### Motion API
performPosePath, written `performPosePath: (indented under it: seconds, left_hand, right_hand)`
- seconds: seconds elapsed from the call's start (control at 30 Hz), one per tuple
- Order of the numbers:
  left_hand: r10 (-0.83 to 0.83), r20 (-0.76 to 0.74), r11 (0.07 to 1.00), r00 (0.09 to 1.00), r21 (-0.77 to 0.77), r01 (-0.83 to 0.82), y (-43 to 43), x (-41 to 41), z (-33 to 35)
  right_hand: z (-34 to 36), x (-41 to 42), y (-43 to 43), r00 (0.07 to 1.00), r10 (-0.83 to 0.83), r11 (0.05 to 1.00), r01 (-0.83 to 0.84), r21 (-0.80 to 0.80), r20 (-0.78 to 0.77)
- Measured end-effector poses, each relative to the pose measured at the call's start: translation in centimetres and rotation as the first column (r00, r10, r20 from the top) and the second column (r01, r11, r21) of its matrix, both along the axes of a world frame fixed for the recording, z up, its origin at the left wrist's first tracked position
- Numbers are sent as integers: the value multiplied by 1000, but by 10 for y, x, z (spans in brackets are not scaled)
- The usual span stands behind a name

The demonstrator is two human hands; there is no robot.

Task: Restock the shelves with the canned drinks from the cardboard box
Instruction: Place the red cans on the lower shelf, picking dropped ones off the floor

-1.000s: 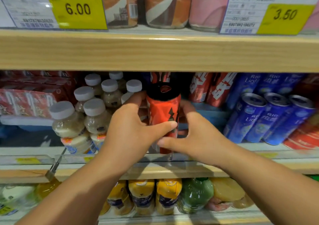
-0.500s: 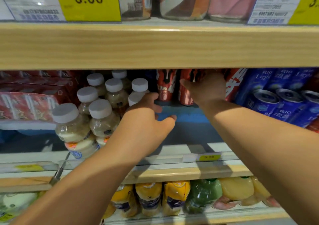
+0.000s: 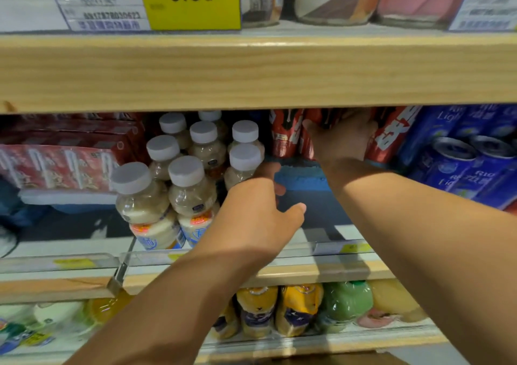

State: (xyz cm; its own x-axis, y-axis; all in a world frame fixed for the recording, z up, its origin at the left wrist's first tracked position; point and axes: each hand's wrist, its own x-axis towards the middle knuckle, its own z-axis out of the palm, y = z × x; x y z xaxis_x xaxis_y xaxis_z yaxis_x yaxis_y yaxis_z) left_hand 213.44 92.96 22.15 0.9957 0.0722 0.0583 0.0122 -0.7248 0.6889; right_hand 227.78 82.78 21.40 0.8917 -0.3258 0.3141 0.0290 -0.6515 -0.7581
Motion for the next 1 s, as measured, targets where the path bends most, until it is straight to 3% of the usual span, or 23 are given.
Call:
performPosePath:
  seconds: [0.13, 0.23, 0.33, 0.47, 0.63, 0.77, 1.0]
  left_hand:
    - [8, -19, 1000, 1000, 26, -8, -8, 2, -1]
    - [9, -17, 1000, 1000, -2, -9, -19, 3, 2]
    - [27, -22, 999, 999, -35, -28, -35, 5, 3]
    - [-9, -100, 997, 995, -72, 2, -76, -8, -11]
    - [-131, -265, 991, 955, -16, 131, -146, -43, -38]
    - [-251, -343, 950, 905, 90, 298, -209, -75, -62]
    - [-341, -431, 891, 836, 136, 434, -339, -130, -100]
  right_hand:
    - [-6, -13, -12, 999, 6, 988, -12, 151, 37]
    - [-11, -32, -34, 996, 88, 989, -87, 120, -4]
    - [-18, -66, -68, 982, 181, 958, -165, 237, -50]
    - [-35, -131, -130, 981, 154, 969, -127, 211, -118]
    - [-68, -210, -219, 965, 8, 941, 81, 328, -261]
    - [-93, -280, -296, 900, -97, 857, 292, 424, -425]
    - [-123, -396, -428, 798, -350, 734, 559, 385, -492]
